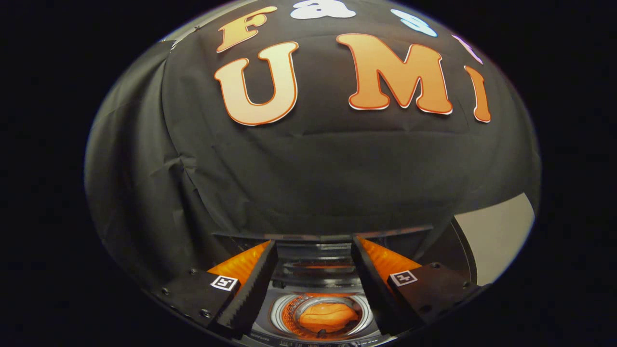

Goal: Put the clothes into the washing machine and then close the washing machine lid.

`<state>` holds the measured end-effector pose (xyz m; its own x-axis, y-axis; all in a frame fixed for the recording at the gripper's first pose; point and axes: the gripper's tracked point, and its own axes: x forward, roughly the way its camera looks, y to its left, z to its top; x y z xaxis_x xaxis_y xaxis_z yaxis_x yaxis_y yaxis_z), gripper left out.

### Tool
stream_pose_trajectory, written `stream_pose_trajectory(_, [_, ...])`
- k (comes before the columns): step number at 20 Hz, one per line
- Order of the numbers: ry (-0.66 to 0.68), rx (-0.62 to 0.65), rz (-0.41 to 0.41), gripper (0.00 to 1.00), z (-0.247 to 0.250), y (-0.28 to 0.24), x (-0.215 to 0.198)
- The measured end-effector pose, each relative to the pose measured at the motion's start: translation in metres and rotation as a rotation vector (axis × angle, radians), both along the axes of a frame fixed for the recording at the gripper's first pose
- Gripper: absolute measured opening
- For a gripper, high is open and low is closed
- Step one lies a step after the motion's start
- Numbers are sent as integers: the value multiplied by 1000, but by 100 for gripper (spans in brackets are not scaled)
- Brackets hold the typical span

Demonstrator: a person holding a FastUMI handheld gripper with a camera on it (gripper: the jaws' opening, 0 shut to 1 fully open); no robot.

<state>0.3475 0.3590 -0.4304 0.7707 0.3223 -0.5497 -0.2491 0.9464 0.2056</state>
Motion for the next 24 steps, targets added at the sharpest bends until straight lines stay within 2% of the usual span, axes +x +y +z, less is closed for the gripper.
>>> stream_pose_trajectory(7, [18, -12, 18, 99, -29, 22, 51])
stream_pose_trajectory(12, [50, -35, 13, 99, -49, 24, 64])
stream_pose_trajectory(20, [54, -45, 19, 100, -50, 23, 51])
stream_pose_trajectory(24, [30, -45, 24, 100, -43, 18, 25])
